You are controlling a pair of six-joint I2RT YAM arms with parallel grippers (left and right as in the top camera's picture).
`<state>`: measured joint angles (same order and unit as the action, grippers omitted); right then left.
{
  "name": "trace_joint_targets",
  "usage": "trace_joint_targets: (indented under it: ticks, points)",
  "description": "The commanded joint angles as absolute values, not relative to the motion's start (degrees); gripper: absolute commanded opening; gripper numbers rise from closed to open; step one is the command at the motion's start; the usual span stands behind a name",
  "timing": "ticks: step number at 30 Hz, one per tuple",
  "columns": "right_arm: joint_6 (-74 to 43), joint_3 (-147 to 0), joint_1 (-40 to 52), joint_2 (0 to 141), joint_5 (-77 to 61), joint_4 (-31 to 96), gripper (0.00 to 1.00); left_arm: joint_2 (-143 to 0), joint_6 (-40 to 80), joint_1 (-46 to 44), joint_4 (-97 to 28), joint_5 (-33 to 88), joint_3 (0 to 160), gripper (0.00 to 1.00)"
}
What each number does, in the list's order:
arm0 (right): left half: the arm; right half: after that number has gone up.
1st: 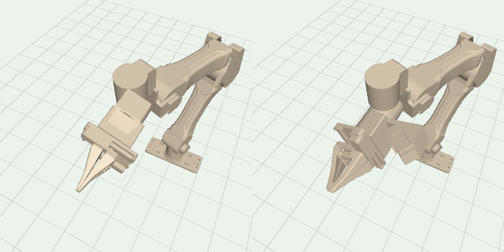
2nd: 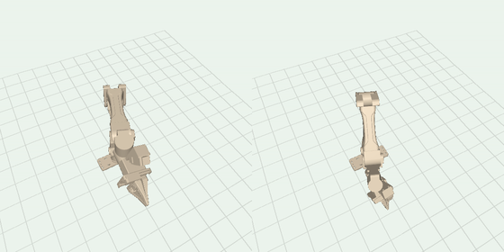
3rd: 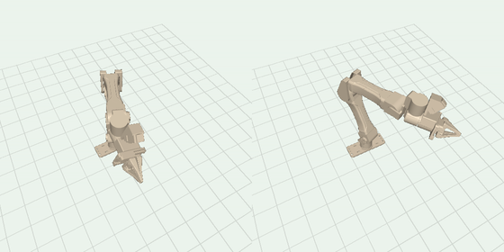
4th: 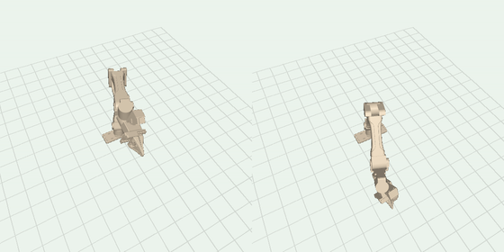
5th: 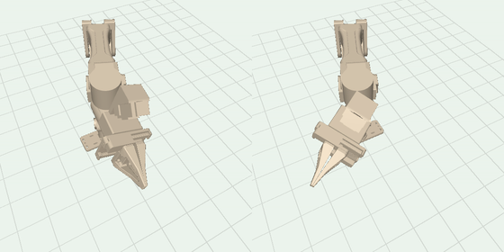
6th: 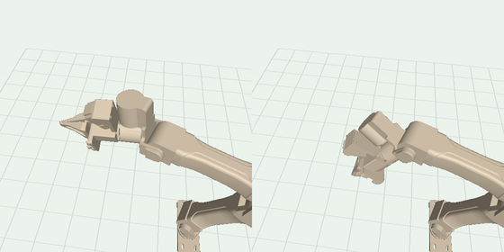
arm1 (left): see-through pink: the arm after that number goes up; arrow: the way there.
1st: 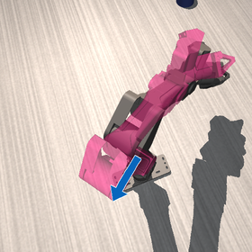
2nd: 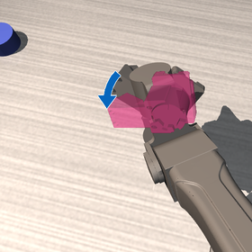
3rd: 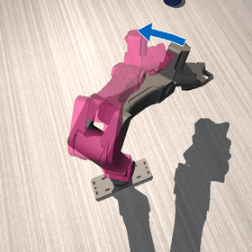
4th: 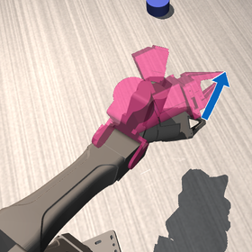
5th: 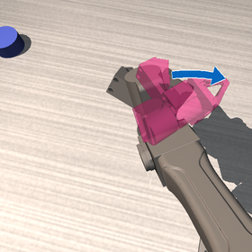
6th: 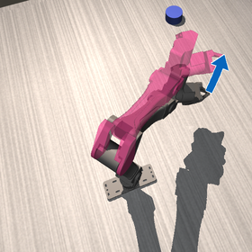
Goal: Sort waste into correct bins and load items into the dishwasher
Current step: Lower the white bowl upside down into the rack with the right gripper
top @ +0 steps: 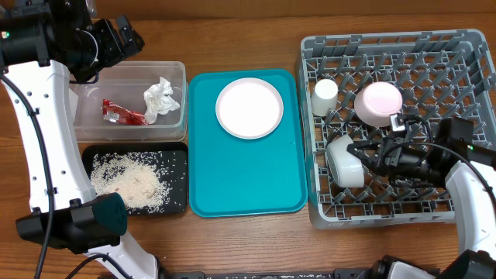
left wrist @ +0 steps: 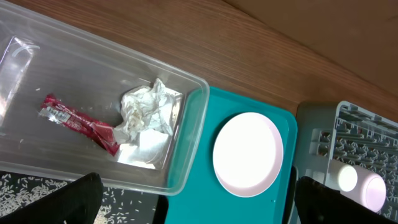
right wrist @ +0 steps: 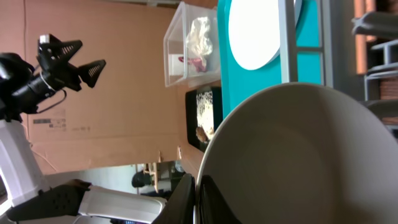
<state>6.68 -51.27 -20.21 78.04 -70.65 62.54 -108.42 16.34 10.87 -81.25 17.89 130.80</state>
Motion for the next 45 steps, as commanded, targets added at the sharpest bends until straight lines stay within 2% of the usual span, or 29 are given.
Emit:
trace_joint_targets:
  ticks: [1,4,9,18,25,32,38,40,43,45]
  points:
    - [7.97,-50.22,-21.54,77.32,-64.6,61.82,0.09,-108.25,16.71,10.41,-81.21,18.7,131.59,1.0]
    - [7.97,-50.22,-22.31,77.32,-60.4,61.54,0.15,-108.27,16.71,10.48,-81.21,18.7,131.59,1.0]
    - [7.92,-50.22,-24.03,77.32,-52.95,61.06,0.17,-108.27,16.71,10.48,-81.21,18.7,131.59,1.0]
    - [7.92,-50.26,-28.49,77.3,-52.53,59.81,0.28,-108.27,16.71,10.48,-81.21,18.7,131.59,1.0]
    - [4.12,-50.96,-32.36,77.3,-52.53,56.8,0.5,-108.27,16.71,10.48,-81.21,18.7,131.59,1.0]
    - [-4.49,-55.0,-34.15,77.3,-49.71,52.1,0.62,-108.27,16.73,10.48,-81.21,18.7,131.59,1.0]
    - [-8.84,-60.99,-32.21,77.3,-35.09,56.84,0.62,-108.27,16.73,10.48,-81.21,18.7,131.59,1.0]
    - [-8.75,-62.39,-30.15,77.3,-34.35,58.54,0.58,-108.27,16.71,10.48,-81.21,18.7,131.59,1.0]
    - [-6.24,-63.11,-26.06,77.3,-34.59,59.66,0.44,-108.27,16.73,10.48,-81.21,18.7,131.59,1.0]
    - [-5.69,-63.09,-23.4,77.3,-34.3,60.73,0.26,-108.27,16.73,10.41,-81.21,18.7,131.59,1.0]
